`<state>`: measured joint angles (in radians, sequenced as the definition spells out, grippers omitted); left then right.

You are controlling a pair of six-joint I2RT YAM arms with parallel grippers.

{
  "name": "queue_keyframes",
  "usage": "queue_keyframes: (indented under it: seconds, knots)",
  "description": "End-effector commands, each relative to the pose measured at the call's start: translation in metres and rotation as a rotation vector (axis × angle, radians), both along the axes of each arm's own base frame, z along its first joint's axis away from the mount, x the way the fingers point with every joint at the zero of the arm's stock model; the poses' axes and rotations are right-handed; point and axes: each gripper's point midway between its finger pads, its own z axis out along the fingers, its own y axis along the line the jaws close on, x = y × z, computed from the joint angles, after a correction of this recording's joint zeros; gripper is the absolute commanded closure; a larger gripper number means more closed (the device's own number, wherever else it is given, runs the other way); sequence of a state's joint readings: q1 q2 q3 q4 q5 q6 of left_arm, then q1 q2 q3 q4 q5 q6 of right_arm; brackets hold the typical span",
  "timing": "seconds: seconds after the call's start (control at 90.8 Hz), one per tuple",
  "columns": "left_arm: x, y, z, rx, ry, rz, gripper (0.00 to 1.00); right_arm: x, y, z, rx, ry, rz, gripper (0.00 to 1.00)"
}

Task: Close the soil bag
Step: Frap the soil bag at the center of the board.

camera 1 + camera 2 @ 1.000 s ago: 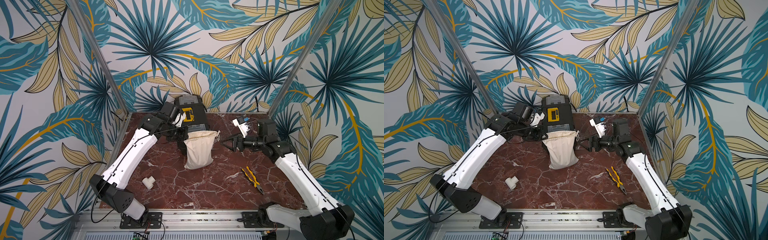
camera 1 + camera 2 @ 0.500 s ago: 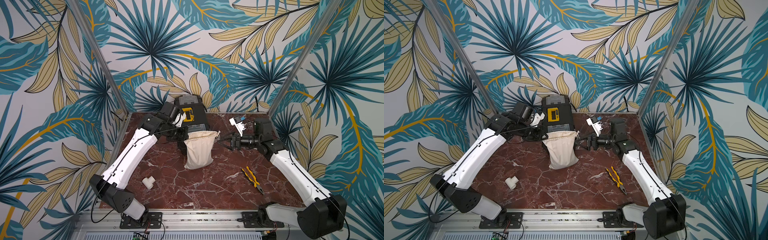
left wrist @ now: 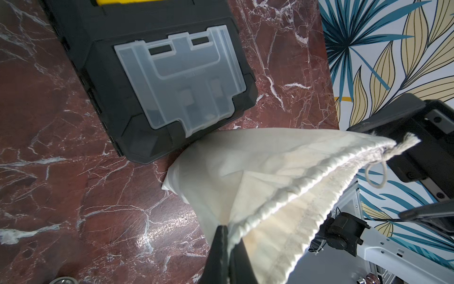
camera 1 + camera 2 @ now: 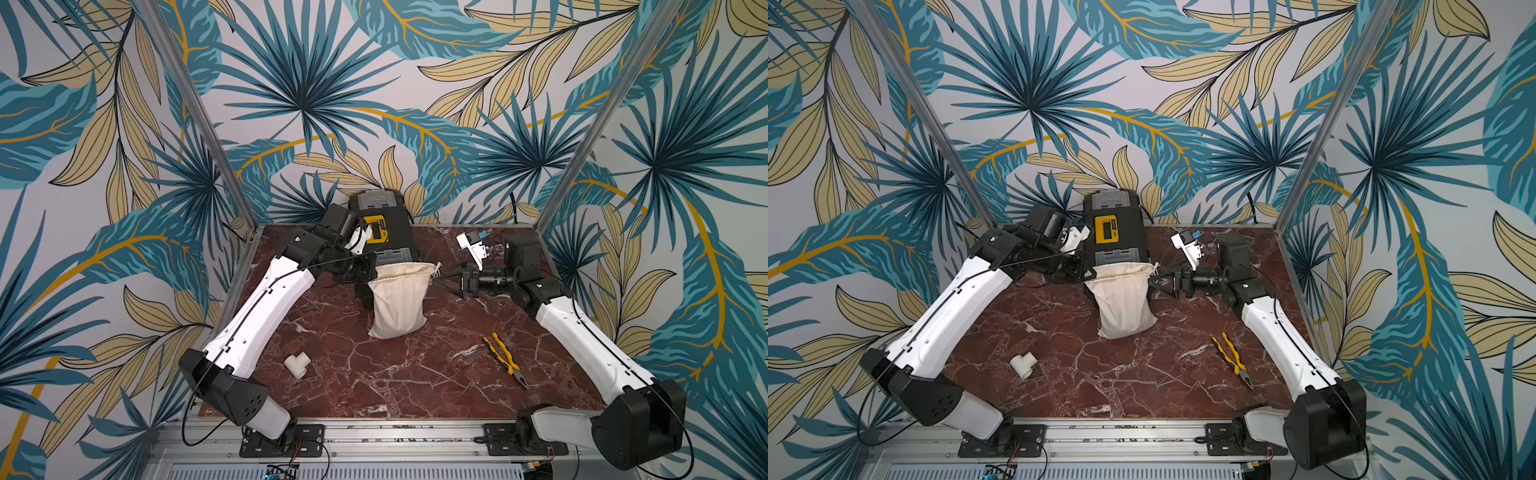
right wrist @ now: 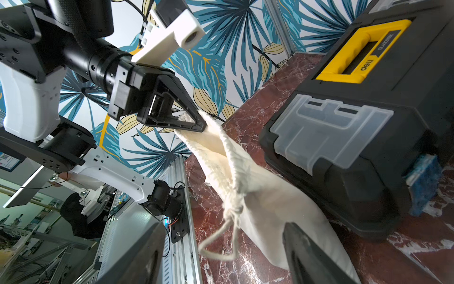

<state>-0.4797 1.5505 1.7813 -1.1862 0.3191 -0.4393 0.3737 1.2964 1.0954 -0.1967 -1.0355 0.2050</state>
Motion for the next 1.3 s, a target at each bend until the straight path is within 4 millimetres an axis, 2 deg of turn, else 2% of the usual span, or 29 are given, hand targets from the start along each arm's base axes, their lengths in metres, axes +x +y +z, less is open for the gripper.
queue_keyframes:
  seconds: [0.0, 0.264, 0.936, 1.002, 1.135, 1.289]
  knots:
    - [-0.001, 0.002, 0.013, -0.019, -0.031, 0.0, 1.0, -0.003, 0.001, -0.003, 0.014, 0.013, 0.025, 0.25]
    - [-0.001, 0.002, 0.012, -0.016, -0.028, 0.0, 1.0, -0.008, -0.001, -0.007, 0.007, 0.021, 0.028, 0.4]
    - [0.002, 0.001, 0.009, -0.007, -0.016, -0.004, 1.0, -0.009, -0.011, -0.003, 0.003, 0.004, 0.004, 0.57]
    - [0.002, 0.001, 0.009, -0.006, -0.017, -0.005, 1.0, -0.008, -0.011, -0.002, 0.005, 0.001, 0.004, 0.61]
    - [0.001, 0.001, 0.008, -0.001, -0.015, -0.009, 1.0, -0.007, -0.011, 0.0, 0.015, -0.003, 0.003, 0.76]
    - [0.001, 0.003, 0.008, 0.004, -0.016, -0.005, 1.0, -0.006, -0.011, 0.0, 0.017, 0.0, 0.002, 0.84]
